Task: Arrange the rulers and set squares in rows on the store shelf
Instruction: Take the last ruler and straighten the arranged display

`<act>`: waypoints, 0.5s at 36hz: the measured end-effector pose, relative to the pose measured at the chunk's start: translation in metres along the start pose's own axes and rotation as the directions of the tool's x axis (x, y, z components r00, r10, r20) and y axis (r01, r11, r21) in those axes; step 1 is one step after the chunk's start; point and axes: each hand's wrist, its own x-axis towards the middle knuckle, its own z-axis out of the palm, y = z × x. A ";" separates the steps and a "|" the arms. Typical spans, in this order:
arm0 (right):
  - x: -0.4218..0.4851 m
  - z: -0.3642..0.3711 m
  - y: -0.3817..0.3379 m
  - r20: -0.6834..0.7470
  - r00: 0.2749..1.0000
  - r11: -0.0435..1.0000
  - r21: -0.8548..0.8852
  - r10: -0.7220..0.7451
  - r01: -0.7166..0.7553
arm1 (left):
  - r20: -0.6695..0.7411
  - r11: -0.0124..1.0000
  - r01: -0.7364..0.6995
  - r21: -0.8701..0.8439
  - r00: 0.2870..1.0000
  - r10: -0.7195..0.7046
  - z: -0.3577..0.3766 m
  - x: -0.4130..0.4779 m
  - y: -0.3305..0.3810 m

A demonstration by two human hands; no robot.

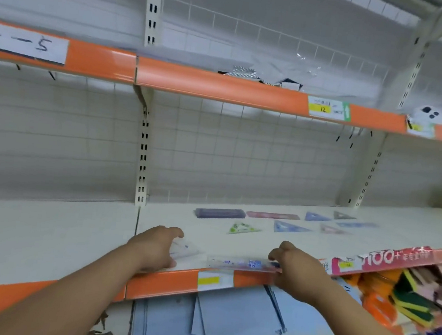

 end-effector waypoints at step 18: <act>0.037 0.009 0.146 0.016 0.990 0.989 -0.047 0.141 -0.141 | 0.033 0.979 -0.202 0.004 0.979 0.201 0.036 0.130 0.129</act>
